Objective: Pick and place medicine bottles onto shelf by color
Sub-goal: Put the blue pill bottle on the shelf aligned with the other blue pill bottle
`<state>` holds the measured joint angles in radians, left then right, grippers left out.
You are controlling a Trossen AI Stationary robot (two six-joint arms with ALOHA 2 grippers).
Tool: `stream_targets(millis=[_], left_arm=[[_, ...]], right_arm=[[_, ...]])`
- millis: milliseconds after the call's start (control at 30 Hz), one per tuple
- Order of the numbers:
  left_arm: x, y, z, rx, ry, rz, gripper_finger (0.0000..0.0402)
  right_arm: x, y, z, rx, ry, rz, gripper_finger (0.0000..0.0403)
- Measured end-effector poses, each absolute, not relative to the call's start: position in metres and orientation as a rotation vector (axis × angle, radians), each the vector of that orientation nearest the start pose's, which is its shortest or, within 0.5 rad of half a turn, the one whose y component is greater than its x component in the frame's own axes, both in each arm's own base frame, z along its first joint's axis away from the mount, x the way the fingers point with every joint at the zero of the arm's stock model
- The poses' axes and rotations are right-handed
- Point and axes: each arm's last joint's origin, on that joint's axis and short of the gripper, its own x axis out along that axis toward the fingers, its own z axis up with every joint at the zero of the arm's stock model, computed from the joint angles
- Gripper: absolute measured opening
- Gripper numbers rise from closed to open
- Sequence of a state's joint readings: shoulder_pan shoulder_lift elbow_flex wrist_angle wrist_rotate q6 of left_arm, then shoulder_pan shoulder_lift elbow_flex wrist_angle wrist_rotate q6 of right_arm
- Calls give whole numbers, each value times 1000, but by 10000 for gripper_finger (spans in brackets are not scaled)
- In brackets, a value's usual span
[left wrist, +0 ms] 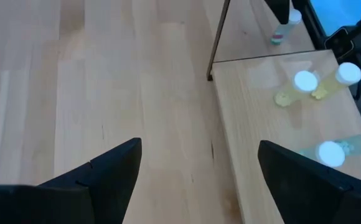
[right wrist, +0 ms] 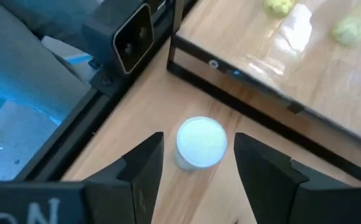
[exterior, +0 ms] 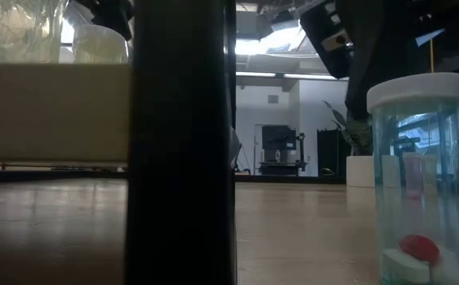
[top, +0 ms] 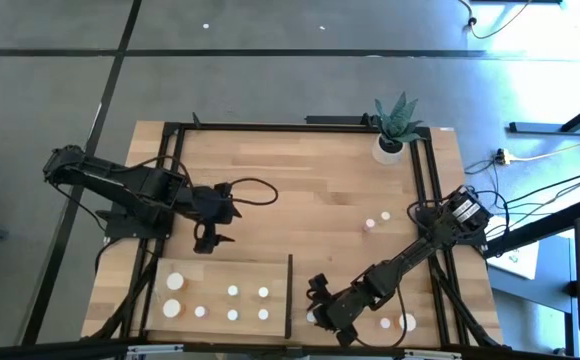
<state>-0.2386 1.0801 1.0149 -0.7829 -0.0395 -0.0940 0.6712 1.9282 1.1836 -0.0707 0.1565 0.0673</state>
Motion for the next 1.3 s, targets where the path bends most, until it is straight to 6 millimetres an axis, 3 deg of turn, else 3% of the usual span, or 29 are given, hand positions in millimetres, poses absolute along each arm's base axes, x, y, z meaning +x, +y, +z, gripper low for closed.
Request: stream_targets(millis=[1300], left_arm=[[202, -48, 308, 30, 851, -148, 315]], right_arm=[[323, 247, 147, -306, 729, 465, 195]])
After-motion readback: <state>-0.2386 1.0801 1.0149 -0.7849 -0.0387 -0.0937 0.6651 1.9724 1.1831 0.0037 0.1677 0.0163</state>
